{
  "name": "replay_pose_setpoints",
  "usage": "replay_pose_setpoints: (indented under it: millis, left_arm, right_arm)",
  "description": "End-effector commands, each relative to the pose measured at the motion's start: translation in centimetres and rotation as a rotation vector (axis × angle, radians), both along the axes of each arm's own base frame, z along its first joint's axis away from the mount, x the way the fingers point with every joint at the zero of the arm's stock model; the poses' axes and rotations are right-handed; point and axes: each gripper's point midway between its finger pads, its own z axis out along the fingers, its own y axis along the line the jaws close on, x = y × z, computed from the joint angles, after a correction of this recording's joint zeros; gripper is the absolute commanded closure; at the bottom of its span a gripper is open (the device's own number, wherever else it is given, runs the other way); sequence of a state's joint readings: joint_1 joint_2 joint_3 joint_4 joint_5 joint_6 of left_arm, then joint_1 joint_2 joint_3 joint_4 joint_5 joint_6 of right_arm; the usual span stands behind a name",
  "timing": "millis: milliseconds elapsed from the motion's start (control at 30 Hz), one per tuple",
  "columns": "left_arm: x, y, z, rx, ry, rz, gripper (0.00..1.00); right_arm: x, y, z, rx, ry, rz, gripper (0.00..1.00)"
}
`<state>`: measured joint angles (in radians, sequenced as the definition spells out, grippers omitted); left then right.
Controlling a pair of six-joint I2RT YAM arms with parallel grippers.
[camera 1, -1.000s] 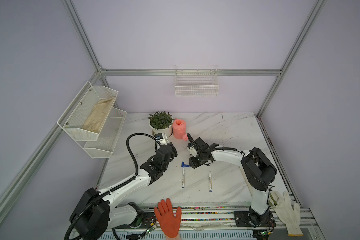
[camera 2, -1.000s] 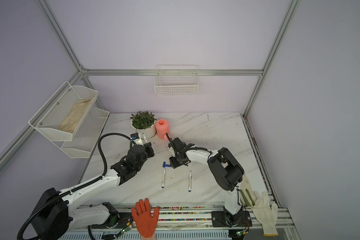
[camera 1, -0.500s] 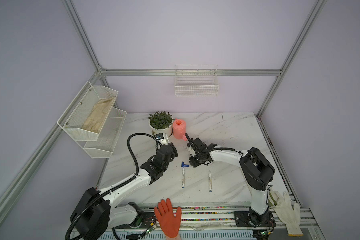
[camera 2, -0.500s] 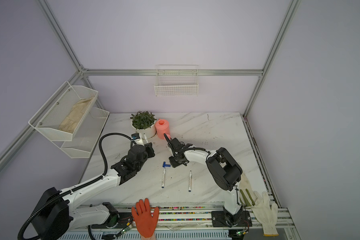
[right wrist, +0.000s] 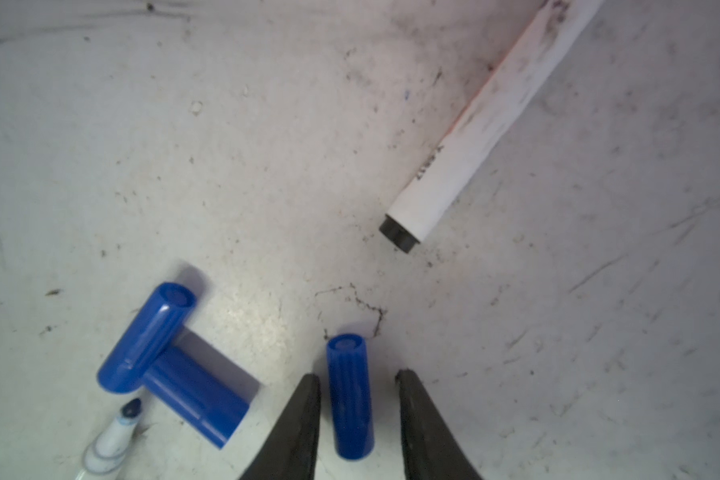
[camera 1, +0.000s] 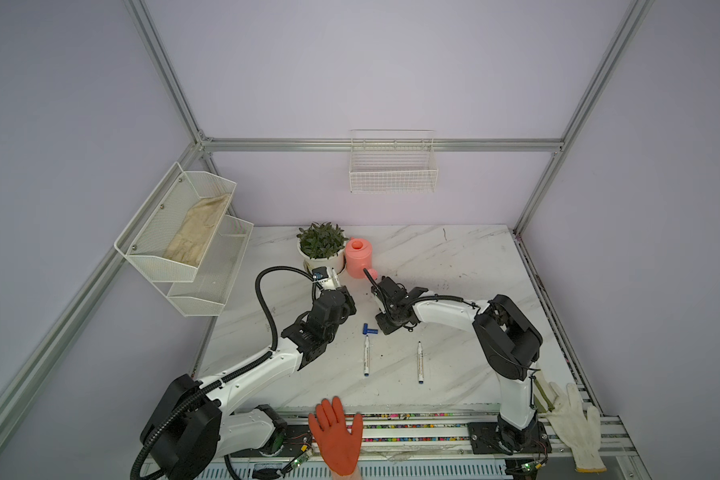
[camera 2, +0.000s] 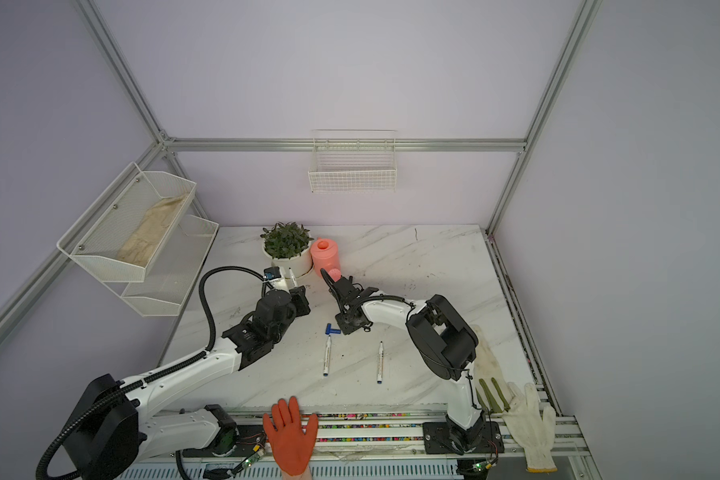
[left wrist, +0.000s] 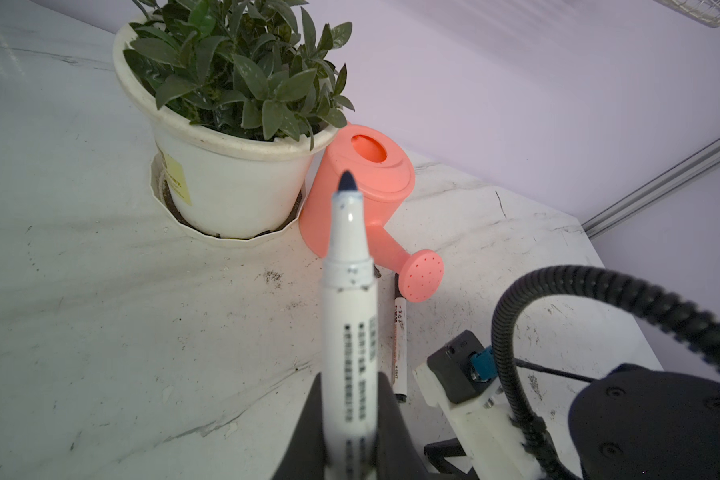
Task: Insert the pens into the pen caps
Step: 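Grasp an upright blue cap with the right gripper and lift it, then bring the blue cap over the marker tip held by the left gripper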
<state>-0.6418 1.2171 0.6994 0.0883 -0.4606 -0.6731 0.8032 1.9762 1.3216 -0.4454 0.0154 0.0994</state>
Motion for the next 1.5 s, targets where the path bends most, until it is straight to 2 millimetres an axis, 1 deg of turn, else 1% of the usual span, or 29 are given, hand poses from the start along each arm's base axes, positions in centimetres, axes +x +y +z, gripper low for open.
replay_pose_setpoints:
  millis: [0,100,200,333,400,467,533,567,633,733,767,833,933,1000,1033,1100,1167,1267,1333,1467]
  left_arm:
    - [-0.4,0.7,-0.6,-0.013,-0.008,0.015,1.0]
    - [-0.4,0.6,-0.7,-0.011,-0.006,0.008,1.0]
    - [-0.4,0.6,-0.8,-0.004,-0.005,0.004,1.0]
    - [-0.5,0.6,-0.6,0.004,-0.01,-0.001,1.0]
    - [-0.5,0.5,-0.7,0.011,-0.009,-0.008,1.0]
    - [-0.5,0.3,-0.7,0.012,-0.007,-0.019,1.0]
    - [-0.5,-0.2,-0.8,0.016,-0.003,-0.05,1.0]
    - [-0.5,-0.5,-0.8,0.017,-0.003,-0.067,1.0]
    - [-0.5,-1.4,-1.0,0.027,0.005,-0.116,1.0]
    - [-0.6,-3.2,-1.1,0.03,0.005,-0.214,1.0]
    - [-0.6,-3.8,-1.0,0.029,0.003,-0.245,1.0]
    - [-0.9,-5.6,-0.8,0.029,-0.013,-0.347,1.0]
    - [-2.4,-9.2,0.0,0.024,-0.062,-0.55,1.0]
    - [-3.3,-10.6,0.3,0.025,-0.076,-0.633,1.0]
    - [-3.5,-11.0,0.4,0.021,-0.081,-0.655,1.0]
    - [-4.0,-11.7,0.9,0.006,-0.101,-0.693,1.0]
    - [-4.4,-12.2,1.5,-0.006,-0.127,-0.723,1.0]
    - [-4.6,-12.9,1.9,-0.009,-0.146,-0.752,1.0]
    - [-4.6,-13.1,2.1,-0.006,-0.153,-0.762,1.0]
    - [-4.5,-13.4,2.2,-0.005,-0.156,-0.764,1.0]
  right_arm:
    - [-1.8,-1.4,-2.9,-0.127,0.064,0.033,0.66]
    - [-2.0,-1.3,-3.4,-0.163,0.053,0.051,0.68]
    - [-2.1,-1.4,-4.0,-0.18,0.056,0.055,0.72]
    - [-2.3,-1.0,-4.2,-0.16,0.069,0.061,0.85]
    - [-2.2,-0.7,-3.8,-0.142,0.062,0.06,0.92]
    - [-1.9,-0.1,-2.6,-0.107,0.04,0.068,0.96]
    - [-1.0,0.3,0.0,-0.044,-0.021,0.059,0.99]
    - [-0.4,0.4,2.0,0.002,-0.054,0.044,1.0]
    - [1.1,0.3,6.4,0.135,-0.12,-0.006,1.0]
    - [2.5,-0.1,12.7,0.37,-0.198,-0.045,1.0]
    - [2.8,-0.4,14.8,0.444,-0.224,-0.053,1.0]
    - [3.7,-1.5,18.7,0.605,-0.268,-0.079,1.0]
    - [4.6,-2.9,23.5,0.826,-0.318,-0.099,1.0]
    - [4.7,-3.1,25.7,0.924,-0.35,-0.084,1.0]
    - [4.5,-2.8,26.6,0.959,-0.358,-0.058,1.0]
    - [4.3,-2.1,27.0,0.987,-0.339,-0.022,1.0]
    - [4.0,-1.2,26.4,0.986,-0.304,0.018,1.0]
    - [3.4,-0.2,26.1,0.97,-0.298,0.066,1.0]
    - [2.9,0.3,26.4,0.984,-0.29,0.091,1.0]
    - [2.6,0.7,26.2,0.989,-0.267,0.111,1.0]
